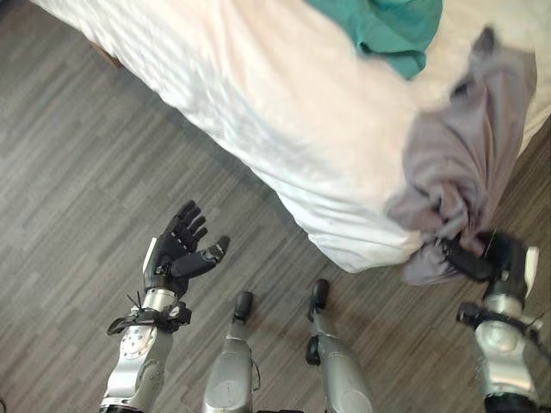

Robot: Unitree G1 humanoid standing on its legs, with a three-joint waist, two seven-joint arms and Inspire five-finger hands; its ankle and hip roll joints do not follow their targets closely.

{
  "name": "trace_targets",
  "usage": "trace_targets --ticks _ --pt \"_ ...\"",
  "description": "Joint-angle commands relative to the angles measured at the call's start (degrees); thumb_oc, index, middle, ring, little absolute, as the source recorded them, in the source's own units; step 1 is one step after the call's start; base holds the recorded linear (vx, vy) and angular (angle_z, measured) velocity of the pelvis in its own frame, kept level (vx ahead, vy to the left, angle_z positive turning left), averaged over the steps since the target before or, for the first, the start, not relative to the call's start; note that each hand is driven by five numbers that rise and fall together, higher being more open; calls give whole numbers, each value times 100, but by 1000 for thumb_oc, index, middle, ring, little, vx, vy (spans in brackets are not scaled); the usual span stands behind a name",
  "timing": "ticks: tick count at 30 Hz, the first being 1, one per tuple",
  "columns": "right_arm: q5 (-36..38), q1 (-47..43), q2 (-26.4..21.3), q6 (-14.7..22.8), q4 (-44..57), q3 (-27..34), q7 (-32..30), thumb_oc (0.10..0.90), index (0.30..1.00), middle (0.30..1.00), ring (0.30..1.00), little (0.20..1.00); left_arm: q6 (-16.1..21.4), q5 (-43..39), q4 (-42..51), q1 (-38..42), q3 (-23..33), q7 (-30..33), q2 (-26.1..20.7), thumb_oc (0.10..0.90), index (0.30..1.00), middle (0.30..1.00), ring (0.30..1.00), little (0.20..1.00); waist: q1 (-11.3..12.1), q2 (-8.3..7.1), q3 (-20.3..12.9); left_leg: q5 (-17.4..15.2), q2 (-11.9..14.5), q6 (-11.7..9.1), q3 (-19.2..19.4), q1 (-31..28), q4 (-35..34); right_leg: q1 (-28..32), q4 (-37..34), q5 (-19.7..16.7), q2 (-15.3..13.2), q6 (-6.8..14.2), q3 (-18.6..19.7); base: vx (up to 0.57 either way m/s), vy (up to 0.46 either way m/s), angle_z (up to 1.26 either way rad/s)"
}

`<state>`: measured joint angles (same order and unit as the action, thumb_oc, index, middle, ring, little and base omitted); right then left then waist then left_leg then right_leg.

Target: Pick up bed clothes into laundry basket.

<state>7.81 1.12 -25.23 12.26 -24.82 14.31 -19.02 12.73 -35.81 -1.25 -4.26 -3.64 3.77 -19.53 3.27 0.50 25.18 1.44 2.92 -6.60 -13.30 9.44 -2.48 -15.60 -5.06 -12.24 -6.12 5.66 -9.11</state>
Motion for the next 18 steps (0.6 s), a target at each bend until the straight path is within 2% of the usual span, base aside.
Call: trace_targets --ticks 1,5,7,12,13,14,15,16,17,18 --pt "-65 76 -148 416 589 51 -368 400 300 300 300 300 638 146 639 -50 -11 129 10 800 900 900 900 900 -102 -150 -594 249 -176 216 -82 30 -212 272 786 1191 -184 239 588 55 -26 2" --pt "-304 6 -90 420 773 30 -503 400 300 300 300 300 641 266 645 124 -131 75 -13 800 900 900 900 900 -142 -46 -741 176 -185 222 -111 -238 -209 432 1111 1443 -194 215 555 81 -12 -1" --pt "-196 -163 -29 449 913 -2 -453 400 300 300 300 300 615 113 679 339 -216 -72 -56 800 900 900 900 900 -203 71 -894 119 -196 203 -142 -494 -198 615 1311 1589 -234 204 545 94 5 4" --pt "-228 -262 17 471 1176 -18 -447 400 300 300 300 300 875 -788 550 967 375 75 276 800 900 900 900 900 -318 126 -1251 56 -41 54 -81 -818 -78 1130 1253 1721 -151 128 486 73 -70 3" --pt "-234 -265 22 456 1203 -18 -448 400 300 300 300 300 883 -799 535 986 386 70 274 800 900 900 900 900 -336 134 -1209 99 -48 46 -97 -785 -36 1131 1231 1638 -150 125 477 15 -126 18" --pt "-358 -137 39 458 1434 52 -453 400 300 300 300 300 1013 -727 519 1305 676 298 293 800 900 900 900 900 -447 82 -1301 -7 -9 -76 86 -729 440 1374 1121 1656 -121 64 422 -10 -75 21" --pt "-359 -138 41 457 1436 53 -453 400 300 300 300 300 1013 -727 519 1307 676 299 293 800 900 900 900 900 -451 83 -1297 -15 -11 -76 82 -725 455 1381 1117 1655 -121 64 418 70 -128 25" --pt "-471 -40 10 444 1729 48 -354 400 300 300 300 300 1109 -547 545 1510 876 446 221 800 900 900 900 900 -558 48 -1341 -88 34 -152 273 -729 835 1525 1083 1687 -48 -14 443 71 -73 12" --pt "-522 28 -63 442 1738 81 -330 400 300 300 300 300 1126 -514 520 1685 914 484 122 800 900 900 900 900 -623 48 -1379 15 72 -211 357 -728 1032 1608 1081 1707 7 -46 475 125 -76 1" --pt "-544 126 -142 443 1831 168 -306 400 300 300 300 300 1080 -477 364 1966 830 516 -29 800 900 900 900 900 -753 82 -1378 276 222 -308 574 -723 1303 1748 1088 1732 87 -86 529 89 -31 -9"
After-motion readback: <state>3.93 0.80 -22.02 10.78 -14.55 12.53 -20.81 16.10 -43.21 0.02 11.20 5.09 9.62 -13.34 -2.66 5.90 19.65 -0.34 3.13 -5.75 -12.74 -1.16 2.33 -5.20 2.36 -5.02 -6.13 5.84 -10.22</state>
